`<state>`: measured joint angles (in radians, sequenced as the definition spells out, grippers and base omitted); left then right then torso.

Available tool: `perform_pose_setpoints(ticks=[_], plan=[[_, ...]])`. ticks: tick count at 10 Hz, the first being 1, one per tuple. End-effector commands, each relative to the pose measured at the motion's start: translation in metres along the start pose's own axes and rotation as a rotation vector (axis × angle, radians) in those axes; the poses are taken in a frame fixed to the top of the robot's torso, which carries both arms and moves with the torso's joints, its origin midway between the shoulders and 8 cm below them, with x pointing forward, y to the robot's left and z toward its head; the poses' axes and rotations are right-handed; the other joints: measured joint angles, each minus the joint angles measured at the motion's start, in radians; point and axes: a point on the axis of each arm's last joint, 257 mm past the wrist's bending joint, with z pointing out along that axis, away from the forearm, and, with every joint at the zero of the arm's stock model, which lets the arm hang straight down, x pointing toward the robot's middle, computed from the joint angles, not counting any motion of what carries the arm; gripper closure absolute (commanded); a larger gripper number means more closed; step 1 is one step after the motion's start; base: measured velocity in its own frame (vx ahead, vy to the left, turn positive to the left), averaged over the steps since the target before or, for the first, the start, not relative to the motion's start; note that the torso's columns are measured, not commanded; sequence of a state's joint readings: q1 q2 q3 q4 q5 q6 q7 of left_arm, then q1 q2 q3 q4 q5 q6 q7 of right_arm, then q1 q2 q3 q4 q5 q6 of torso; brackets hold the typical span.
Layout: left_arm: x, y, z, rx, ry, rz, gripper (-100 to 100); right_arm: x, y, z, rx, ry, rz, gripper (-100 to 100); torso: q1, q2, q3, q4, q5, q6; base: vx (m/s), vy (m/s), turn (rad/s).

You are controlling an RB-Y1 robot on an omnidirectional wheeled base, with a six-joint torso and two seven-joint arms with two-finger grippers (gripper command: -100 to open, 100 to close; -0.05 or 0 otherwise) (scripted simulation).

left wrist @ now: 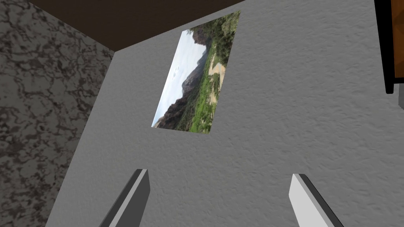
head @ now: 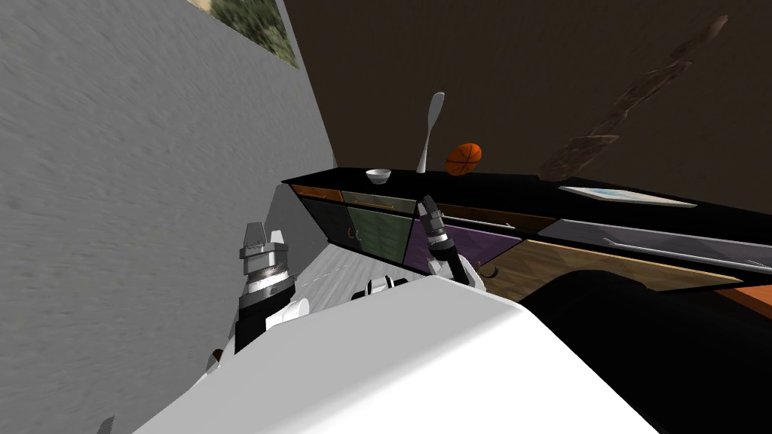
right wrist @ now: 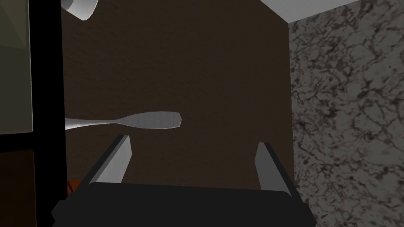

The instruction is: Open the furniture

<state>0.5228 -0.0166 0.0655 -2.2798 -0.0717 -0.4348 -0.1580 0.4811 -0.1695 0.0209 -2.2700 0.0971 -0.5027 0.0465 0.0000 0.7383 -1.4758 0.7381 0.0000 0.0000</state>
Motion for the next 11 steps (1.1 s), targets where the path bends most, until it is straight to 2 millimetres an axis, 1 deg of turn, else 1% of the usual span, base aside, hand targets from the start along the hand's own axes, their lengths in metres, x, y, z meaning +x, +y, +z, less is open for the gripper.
perform_pose_setpoints(ticks=[1,3,4,7,8,11], plan=[[0.0,0.0,0.0,0.0,0.0,0.0,0,0.005,-0.013,-0.004,0.016,0.077,-0.188,-100,0.001,-0.001,0.0,0.0,0.0,0.0,0.018,0.082,-0.052],[0.0,0.0,0.0,0.0,0.0,0.0,0,0.007,-0.024,-0.007,0.025,0.133,-0.333,-100,0.0,0.0,0.0,0.0,0.0,0.0,0.006,0.076,-0.066],[0.0,0.0,0.0,0.0,0.0,0.0,0,0.008,-0.024,-0.007,0.024,0.139,-0.347,-100,0.0,0.0,0.0,0.0,0.0,0.0,0.013,0.053,-0.022],[0.0,0.0,0.0,0.0,0.0,0.0,0,0.007,-0.043,-0.012,0.031,0.224,-0.582,-100,0.0,-0.001,0.0,0.0,0.0,0.0,0.014,0.055,-0.058],[0.0,0.0,0.0,0.0,0.0,0.0,0,0.009,-0.043,-0.012,0.03,0.229,-0.596,-100,0.001,-0.001,0.0,0.0,0.0,0.0,0.008,0.057,-0.018],[0.0,0.0,0.0,0.0,0.0,0.0,0,0.004,-0.064,-0.018,0.03,0.313,-0.826,-100,0.0,0.0,0.0,0.0,0.0,0.0,0.008,0.071,-0.049]])
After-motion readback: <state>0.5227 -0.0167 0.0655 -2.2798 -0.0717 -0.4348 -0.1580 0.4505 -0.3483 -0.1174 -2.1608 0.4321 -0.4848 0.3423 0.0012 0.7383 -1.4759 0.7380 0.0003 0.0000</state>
